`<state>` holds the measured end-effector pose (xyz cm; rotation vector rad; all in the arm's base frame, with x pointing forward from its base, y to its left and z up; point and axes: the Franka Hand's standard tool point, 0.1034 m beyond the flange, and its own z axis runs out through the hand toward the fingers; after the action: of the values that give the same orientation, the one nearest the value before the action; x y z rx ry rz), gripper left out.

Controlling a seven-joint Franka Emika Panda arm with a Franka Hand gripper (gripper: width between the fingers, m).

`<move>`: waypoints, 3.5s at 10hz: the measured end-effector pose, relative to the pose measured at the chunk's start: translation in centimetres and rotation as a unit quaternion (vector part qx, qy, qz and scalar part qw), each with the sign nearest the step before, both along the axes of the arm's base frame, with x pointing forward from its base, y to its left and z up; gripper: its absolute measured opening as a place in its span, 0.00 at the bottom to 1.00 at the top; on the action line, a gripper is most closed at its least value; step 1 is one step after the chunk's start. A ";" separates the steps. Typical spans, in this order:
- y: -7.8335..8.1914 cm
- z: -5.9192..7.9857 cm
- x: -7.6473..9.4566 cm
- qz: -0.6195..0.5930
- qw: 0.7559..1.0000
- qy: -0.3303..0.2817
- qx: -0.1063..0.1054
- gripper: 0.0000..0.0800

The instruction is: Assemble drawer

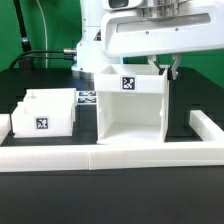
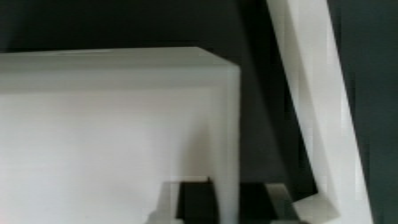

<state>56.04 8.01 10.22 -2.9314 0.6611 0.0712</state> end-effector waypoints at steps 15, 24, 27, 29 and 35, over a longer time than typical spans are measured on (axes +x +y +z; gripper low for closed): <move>2.4 -0.6 0.4 -0.437 0.896 0.082 0.011 0.05; 2.3 -0.5 8.0 -0.454 0.888 0.069 0.031 0.05; 2.3 -0.5 8.2 -0.468 0.879 0.083 0.027 0.05; 2.3 -0.5 8.2 -0.466 0.881 0.082 0.027 0.05; 2.6 -0.5 8.1 -0.459 0.884 0.081 0.027 0.77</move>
Offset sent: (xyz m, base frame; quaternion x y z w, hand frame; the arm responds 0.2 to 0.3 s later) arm 0.0000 0.0000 0.0000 0.0000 0.0000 0.1938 0.9810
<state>64.19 10.58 9.68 -2.2609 1.9322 0.2245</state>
